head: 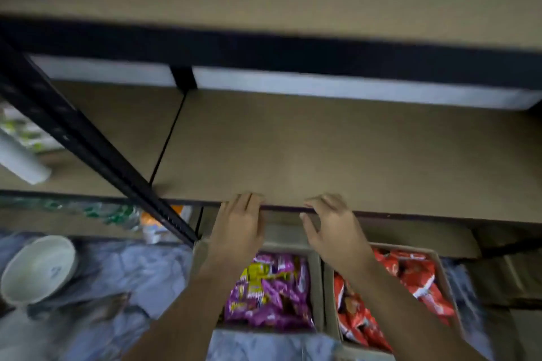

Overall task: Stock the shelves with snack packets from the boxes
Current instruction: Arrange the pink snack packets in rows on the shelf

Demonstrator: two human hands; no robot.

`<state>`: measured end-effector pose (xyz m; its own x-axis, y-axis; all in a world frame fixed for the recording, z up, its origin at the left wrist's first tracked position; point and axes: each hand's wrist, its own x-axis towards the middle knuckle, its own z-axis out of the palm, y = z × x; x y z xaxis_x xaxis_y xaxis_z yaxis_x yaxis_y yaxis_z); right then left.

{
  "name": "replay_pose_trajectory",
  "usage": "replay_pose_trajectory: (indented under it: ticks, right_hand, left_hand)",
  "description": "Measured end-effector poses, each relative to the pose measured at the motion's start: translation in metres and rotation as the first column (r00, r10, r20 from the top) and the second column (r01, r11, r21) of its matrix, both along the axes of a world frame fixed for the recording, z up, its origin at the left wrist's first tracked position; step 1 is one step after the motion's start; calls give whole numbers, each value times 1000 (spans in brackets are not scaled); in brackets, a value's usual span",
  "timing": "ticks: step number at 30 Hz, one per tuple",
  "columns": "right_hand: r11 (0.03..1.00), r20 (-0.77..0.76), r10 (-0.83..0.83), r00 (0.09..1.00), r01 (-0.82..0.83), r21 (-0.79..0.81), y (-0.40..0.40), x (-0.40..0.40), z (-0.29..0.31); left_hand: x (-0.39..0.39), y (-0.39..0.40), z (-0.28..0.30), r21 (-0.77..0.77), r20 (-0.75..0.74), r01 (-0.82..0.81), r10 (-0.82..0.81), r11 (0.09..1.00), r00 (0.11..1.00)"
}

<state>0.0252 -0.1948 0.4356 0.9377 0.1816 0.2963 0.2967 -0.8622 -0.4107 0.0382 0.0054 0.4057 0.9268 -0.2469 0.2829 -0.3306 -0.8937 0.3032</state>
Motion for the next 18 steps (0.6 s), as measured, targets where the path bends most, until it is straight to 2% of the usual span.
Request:
replay_pose_trajectory:
  ticks: [4, 6, 9, 14, 18]
  right_hand:
    - [999, -265, -25, 964, 14, -42, -2, 0, -131]
    - [997, -391, -37, 920, 7, -78, -3, -2, -193]
    - [996, -531, -33, 847, -19, -91, -3, -11, -281]
    - [984, -710, -53, 703, -86, -159, 4, -44, -403]
    - [966, -760, -129, 637, -94, -243, 15, -68, -476]
  left_hand:
    - [-18, 18, -128, 120, -213, -80, 105, 989, 971]
    - [-29, 25, -195, 122, -359, -100, 138, 987, 923]
    - [-48, 32, -289, 140, -529, -141, 194, 980, 826]
    - [-82, 36, -413, 166, -689, -284, 317, 944, 651]
    - [-93, 32, -477, 203, -744, -506, 468, 838, 477]
